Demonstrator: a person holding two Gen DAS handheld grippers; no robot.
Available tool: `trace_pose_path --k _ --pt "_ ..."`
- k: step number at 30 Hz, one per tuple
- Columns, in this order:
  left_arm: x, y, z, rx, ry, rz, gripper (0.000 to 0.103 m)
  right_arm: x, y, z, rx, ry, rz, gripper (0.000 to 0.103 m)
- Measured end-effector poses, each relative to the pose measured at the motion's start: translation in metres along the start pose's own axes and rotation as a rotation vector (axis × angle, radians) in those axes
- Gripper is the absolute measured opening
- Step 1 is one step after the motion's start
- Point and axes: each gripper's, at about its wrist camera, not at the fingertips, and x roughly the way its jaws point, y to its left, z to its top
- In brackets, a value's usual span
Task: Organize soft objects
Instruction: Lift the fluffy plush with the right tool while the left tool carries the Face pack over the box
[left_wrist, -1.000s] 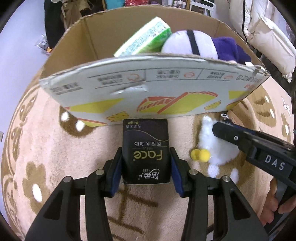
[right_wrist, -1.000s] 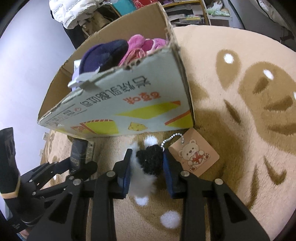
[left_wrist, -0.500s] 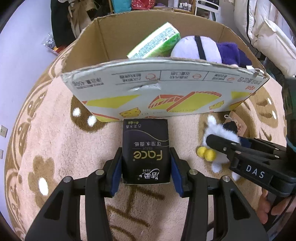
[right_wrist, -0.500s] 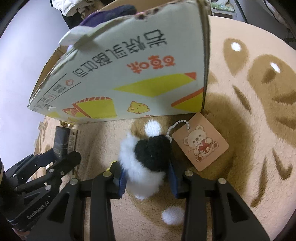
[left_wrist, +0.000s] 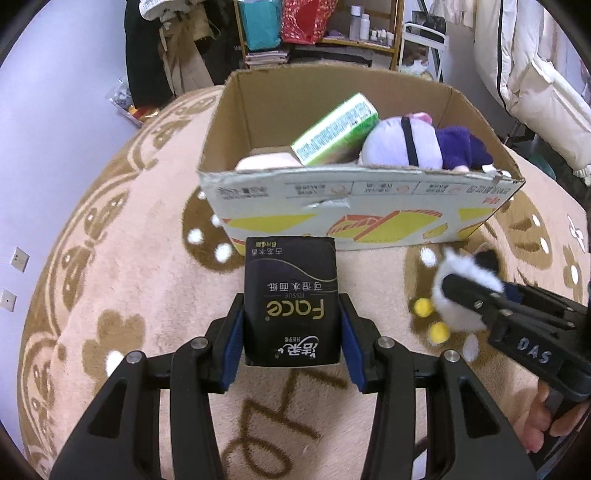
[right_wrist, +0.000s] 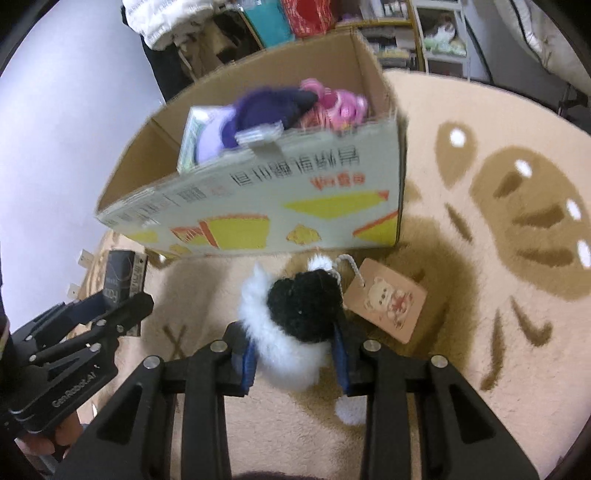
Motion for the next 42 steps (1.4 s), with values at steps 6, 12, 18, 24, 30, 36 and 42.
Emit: trace_pose_path --k 6,12,18,24,30,36,42 --pt "-0.023 0.001 -0.004 0.006 -0.058 0.028 0.045 -0.021 0.003 0.003 0.041 -0.057 0.068 0.035" --pt "-0.040 0.009 -0.008 -0.008 -0.108 0.044 0.045 -0.047 0.008 0.003 0.042 -0.165 0.139 0.035" --pt "-0.059 0.012 -0.011 -0.016 -0.151 0.070 0.045 -0.064 0.011 0.001 0.033 -0.223 0.155 0.035" --pt "-0.083 0.015 -0.004 -0.026 -0.206 0.073 0.045 -0.080 0.008 0.005 0.040 -0.272 0.179 0.035" --pt "-0.108 0.017 0.010 -0.005 -0.291 0.099 0.045 -0.106 0.009 0.018 0.035 -0.344 0.184 0.035" --pt "-0.123 0.024 0.027 -0.016 -0.345 0.100 0.045 -0.116 0.020 0.034 -0.019 -0.373 0.176 0.035" --pt "-0.128 0.027 0.051 0.009 -0.377 0.092 0.045 -0.116 0.035 0.057 -0.093 -0.389 0.177 0.035"
